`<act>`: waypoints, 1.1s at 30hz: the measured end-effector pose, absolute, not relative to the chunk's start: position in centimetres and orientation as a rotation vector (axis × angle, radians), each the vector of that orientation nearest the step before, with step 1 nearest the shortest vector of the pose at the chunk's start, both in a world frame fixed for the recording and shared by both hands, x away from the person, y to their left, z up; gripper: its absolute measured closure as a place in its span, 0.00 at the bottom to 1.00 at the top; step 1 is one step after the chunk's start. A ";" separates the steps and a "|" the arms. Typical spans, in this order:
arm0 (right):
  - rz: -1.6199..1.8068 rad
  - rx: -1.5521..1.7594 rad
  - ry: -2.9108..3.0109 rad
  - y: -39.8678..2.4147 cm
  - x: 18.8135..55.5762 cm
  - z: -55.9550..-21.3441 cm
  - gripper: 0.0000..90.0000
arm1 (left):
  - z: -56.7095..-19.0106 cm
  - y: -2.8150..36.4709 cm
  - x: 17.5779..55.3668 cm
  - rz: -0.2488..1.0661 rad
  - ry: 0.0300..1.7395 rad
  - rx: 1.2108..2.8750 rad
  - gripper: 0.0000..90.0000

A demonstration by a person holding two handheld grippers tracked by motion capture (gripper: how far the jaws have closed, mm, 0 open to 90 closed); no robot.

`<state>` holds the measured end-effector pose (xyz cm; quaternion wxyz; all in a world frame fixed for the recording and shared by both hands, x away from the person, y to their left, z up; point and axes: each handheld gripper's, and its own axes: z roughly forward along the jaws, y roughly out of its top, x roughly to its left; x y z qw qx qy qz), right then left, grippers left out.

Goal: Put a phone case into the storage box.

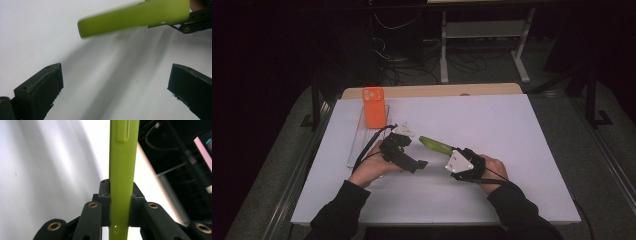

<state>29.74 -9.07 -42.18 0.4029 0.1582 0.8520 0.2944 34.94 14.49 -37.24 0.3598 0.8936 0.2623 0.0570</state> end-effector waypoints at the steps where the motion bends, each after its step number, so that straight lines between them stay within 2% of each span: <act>1: 0.777 0.443 2.171 -9.2 29.9 -42.1 0.84 | -37.3 14.5 35.0 0.141 0.683 2.296 0.00; 10: 0.941 0.663 2.239 -10.1 30.8 -41.7 0.84 | -37.6 14.5 35.0 0.131 0.747 2.239 0.00; 23: 1.247 1.099 2.265 -11.6 32.2 -41.4 0.84 | -37.7 14.4 35.4 0.130 0.751 2.218 0.00; 33: 1.323 1.157 2.248 -11.8 32.2 -41.3 0.84 | -37.5 13.9 36.0 0.135 0.788 2.112 0.00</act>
